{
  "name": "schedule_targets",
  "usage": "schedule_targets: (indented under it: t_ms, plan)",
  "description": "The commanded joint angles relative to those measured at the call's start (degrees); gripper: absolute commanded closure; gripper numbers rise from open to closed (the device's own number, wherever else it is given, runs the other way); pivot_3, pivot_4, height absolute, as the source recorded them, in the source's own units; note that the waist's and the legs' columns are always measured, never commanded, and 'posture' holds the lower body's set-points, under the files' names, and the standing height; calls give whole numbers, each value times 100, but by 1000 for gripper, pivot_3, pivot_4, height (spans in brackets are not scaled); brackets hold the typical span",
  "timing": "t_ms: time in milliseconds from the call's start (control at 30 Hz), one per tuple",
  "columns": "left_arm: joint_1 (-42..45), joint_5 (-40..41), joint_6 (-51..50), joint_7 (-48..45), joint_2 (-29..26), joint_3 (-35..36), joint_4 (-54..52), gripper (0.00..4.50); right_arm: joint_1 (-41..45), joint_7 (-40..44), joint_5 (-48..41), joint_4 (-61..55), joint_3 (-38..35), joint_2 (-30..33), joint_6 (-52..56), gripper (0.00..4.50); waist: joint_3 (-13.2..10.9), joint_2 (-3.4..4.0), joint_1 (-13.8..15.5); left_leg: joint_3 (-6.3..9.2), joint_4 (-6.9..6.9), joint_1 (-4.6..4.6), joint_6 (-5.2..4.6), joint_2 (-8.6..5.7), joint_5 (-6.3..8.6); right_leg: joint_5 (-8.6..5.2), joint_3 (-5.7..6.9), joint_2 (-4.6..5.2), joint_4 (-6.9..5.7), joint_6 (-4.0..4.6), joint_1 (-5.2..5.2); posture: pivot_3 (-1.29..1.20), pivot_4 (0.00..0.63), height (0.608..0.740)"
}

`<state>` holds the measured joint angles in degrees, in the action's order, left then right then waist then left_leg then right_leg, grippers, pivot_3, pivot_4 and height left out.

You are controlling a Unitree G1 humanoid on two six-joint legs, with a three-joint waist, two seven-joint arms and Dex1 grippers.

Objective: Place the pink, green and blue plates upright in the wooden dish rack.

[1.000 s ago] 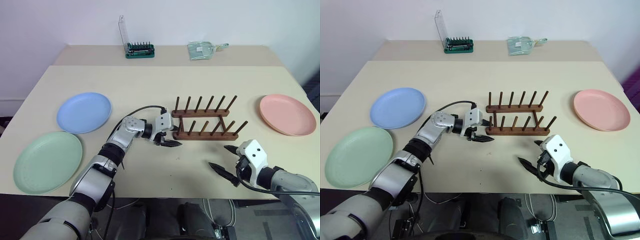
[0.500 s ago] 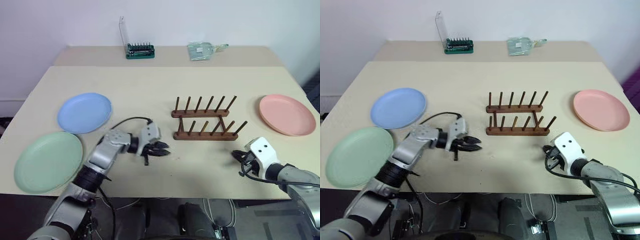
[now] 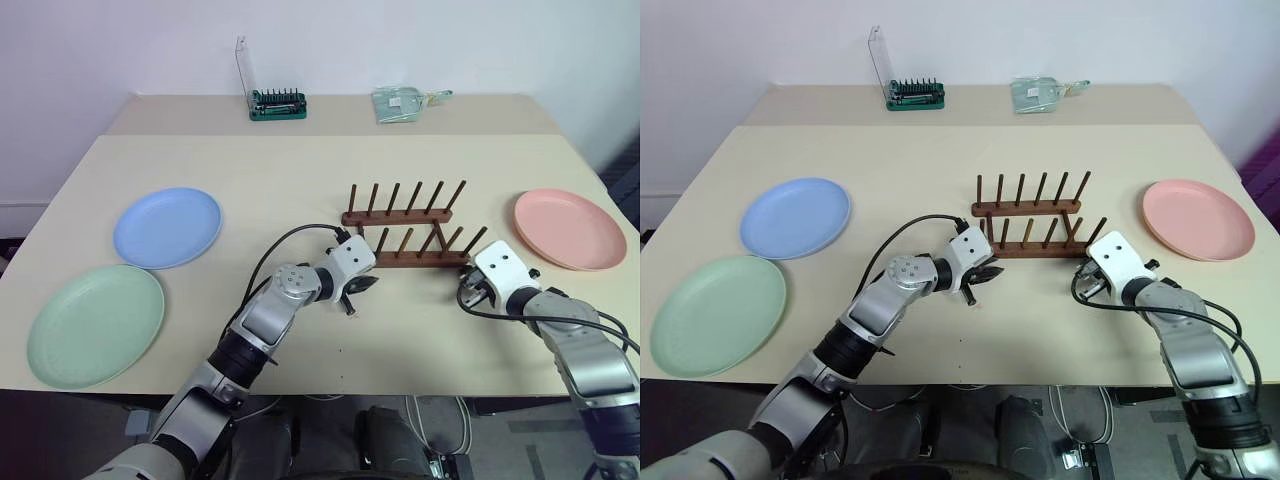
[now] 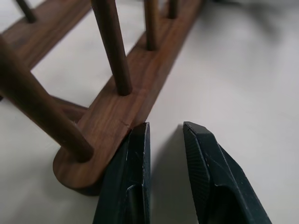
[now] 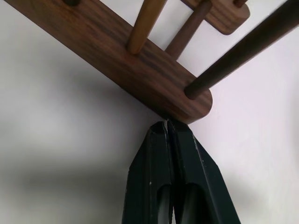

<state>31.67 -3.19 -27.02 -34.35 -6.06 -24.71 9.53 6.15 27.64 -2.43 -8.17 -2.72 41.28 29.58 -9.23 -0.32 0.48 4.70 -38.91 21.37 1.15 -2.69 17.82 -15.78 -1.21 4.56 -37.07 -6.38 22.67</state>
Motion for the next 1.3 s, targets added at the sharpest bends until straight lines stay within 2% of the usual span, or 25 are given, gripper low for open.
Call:
schedule_targets:
  t_ms: [33,233,333,433,533,667,833,1033,1133,1267,1300]
  plan:
    - [51,-229,74,357,-37,117,413,3377,252,-111,136,285,12,-116,-135,4455,0,0,-3,0,0,0,0,0,0,0,0,0,0,0,0,0,150,740]
    - [191,-193,188,488,4,166,710,3377,487,-98,263,538,78,-209,-324,4455,1,1,-12,-1,0,0,1,0,0,0,0,0,0,0,0,0,150,740]
    - [156,-164,204,361,-58,106,607,3377,438,-41,198,455,-125,-129,-354,4455,1,1,-13,-1,0,0,1,0,-1,0,0,0,0,0,0,0,150,740]
    - [10,116,338,-37,-148,135,122,3377,290,-6,130,362,-771,251,-342,3577,1,4,-4,-1,3,2,1,0,0,0,0,0,0,0,4,0,150,740]
    - [-186,656,399,-621,-223,269,-538,3377,160,-103,270,355,-1257,686,-339,2141,-3,17,16,-4,10,16,2,-7,-1,0,-3,10,2,0,19,0,150,740]
    - [-177,1194,185,-1146,-324,457,-945,3377,128,64,454,958,-1366,1237,-511,178,-4,15,17,-2,10,18,2,-7,-1,0,-3,10,5,0,19,0,150,740]
    - [-99,1605,7,-1747,-640,510,-1271,3377,652,407,597,2414,-927,1500,-1223,178,-4,17,-44,-6,13,9,1,-7,-1,-1,-4,8,10,0,10,0,150,740]
    - [-161,1747,-130,-1844,-863,498,-1577,3377,1554,473,819,4013,-478,1492,-1904,178,-6,26,-137,-8,19,8,2,-4,-1,-1,-6,6,8,0,14,0,150,740]
    - [-238,1756,-160,-1801,-901,483,-1673,3377,1884,517,873,4599,-332,1451,-2164,1021,-5,26,-128,-7,20,8,3,-4,-2,-1,-6,5,8,1,15,0,150,740]
    - [-321,1683,-173,-1651,-933,480,-1710,3377,2066,573,929,4895,-180,1435,-2616,2922,-6,25,-113,-7,19,11,4,-6,-2,-1,-6,8,11,0,15,0,150,740]
    - [-335,1688,-185,-1624,-941,487,-1723,3377,2090,589,935,4950,-160,1433,-2699,3546,-6,26,-118,-7,19,11,4,-6,-2,-1,-6,8,11,0,14,0,150,740]
